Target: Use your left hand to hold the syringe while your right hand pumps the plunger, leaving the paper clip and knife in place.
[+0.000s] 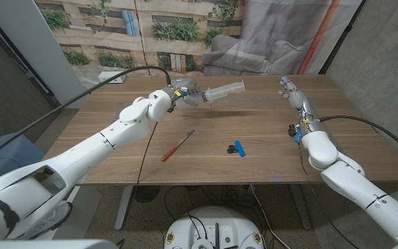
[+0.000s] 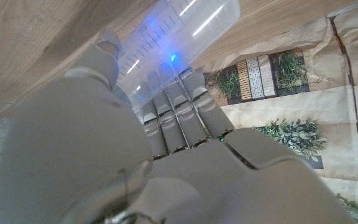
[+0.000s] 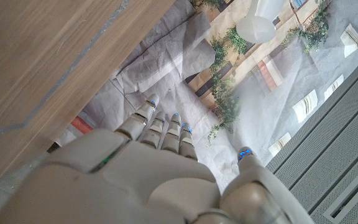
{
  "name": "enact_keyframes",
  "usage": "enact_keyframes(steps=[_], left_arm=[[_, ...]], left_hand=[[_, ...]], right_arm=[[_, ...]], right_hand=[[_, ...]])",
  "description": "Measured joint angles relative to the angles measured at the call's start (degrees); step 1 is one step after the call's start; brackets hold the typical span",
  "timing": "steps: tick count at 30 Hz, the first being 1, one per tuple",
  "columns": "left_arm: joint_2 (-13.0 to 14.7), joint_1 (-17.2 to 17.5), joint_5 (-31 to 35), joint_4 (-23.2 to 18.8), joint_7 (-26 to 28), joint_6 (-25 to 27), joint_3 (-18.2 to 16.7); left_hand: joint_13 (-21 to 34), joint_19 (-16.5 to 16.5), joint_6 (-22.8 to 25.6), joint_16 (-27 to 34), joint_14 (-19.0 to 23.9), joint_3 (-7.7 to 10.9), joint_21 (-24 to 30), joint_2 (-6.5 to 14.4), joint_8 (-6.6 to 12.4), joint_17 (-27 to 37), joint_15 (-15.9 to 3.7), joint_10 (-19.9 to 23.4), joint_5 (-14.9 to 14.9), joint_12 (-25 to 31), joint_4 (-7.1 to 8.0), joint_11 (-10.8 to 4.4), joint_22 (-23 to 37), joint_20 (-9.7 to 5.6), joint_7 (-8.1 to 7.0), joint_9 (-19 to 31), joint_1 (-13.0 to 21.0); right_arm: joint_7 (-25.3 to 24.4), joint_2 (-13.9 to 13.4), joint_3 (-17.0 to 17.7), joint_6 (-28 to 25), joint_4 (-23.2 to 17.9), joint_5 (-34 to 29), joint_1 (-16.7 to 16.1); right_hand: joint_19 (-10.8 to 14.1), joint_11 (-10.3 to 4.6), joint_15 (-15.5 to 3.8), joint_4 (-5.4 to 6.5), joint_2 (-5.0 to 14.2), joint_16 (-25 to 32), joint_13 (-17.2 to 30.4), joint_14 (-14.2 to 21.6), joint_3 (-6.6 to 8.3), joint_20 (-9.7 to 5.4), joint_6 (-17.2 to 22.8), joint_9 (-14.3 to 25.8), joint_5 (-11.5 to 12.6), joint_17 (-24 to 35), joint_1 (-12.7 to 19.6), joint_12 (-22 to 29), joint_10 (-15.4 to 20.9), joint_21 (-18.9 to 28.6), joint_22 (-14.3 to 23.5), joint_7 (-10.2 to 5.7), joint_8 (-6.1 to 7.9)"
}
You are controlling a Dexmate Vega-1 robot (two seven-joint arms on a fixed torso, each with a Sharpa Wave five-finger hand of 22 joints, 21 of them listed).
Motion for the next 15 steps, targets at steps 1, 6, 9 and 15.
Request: enact_keyframes(steps=[1,6,9,15], left_arm=[[-0.2,0.1,0.0,0.0,0.4,0.2,0.0],[-0.9,0.7,0.0,-0.5,1.8,0.7,0.2],[-1.3,1.2,-0.1,-0.8,2.9,0.9,0.3],[-2.2,2.1,-0.5,-1.1,5.0,1.6,0.4]], left_hand=[[0.0,0.0,0.0,0.0,0.1,0.03,0.0,0.0,0.00,0.0,0.12,0.0,0.0,0.0,-0.03,0.00,0.0,0.00,0.00,0.0,0.0],[0.0,0.0,0.0,0.0,0.2,0.04,0.1,0.0,-0.05,0.0,0.20,0.0,-0.1,0.0,-0.04,0.00,0.0,0.00,0.01,0.0,0.0],[0.0,0.0,0.0,0.0,0.2,0.04,0.1,0.0,0.02,0.0,0.20,0.0,-0.2,0.0,-0.04,0.00,0.0,0.00,0.01,0.3,0.0],[0.1,0.0,0.1,-0.1,0.3,0.26,0.1,0.0,0.24,0.0,0.10,0.2,-0.2,0.0,-0.26,0.21,0.0,-0.01,0.12,0.3,0.0]], right_arm=[[0.0,-0.1,0.1,0.0,-0.2,-0.1,-0.2],[-1.3,-0.8,1.3,-0.6,-1.8,-2.5,-1.9],[-2.0,-1.2,2.0,-1.0,-2.7,-3.8,-2.8],[-2.8,-2.2,3.7,-2.0,-4.9,-5.9,-4.9]], right_hand=[[0.0,0.00,0.00,0.00,0.00,0.0,0.0,0.0,0.00,0.00,0.0,0.0,0.0,0.0,0.0,0.0,0.0,0.0,0.0,0.00,0.00],[0.0,0.00,0.00,0.00,0.00,0.0,0.0,0.0,0.00,0.00,0.0,0.0,0.0,0.0,0.0,0.0,0.0,0.0,0.0,0.00,0.00],[0.0,0.00,0.00,0.00,0.00,0.0,0.0,0.0,0.00,0.00,0.0,0.0,0.0,0.0,0.0,0.0,0.0,0.0,0.0,0.00,0.00],[0.2,-0.32,0.00,0.00,0.00,0.0,0.0,0.0,0.00,-0.21,0.0,0.0,0.0,0.0,0.0,0.0,0.3,0.0,0.0,0.00,0.00]])
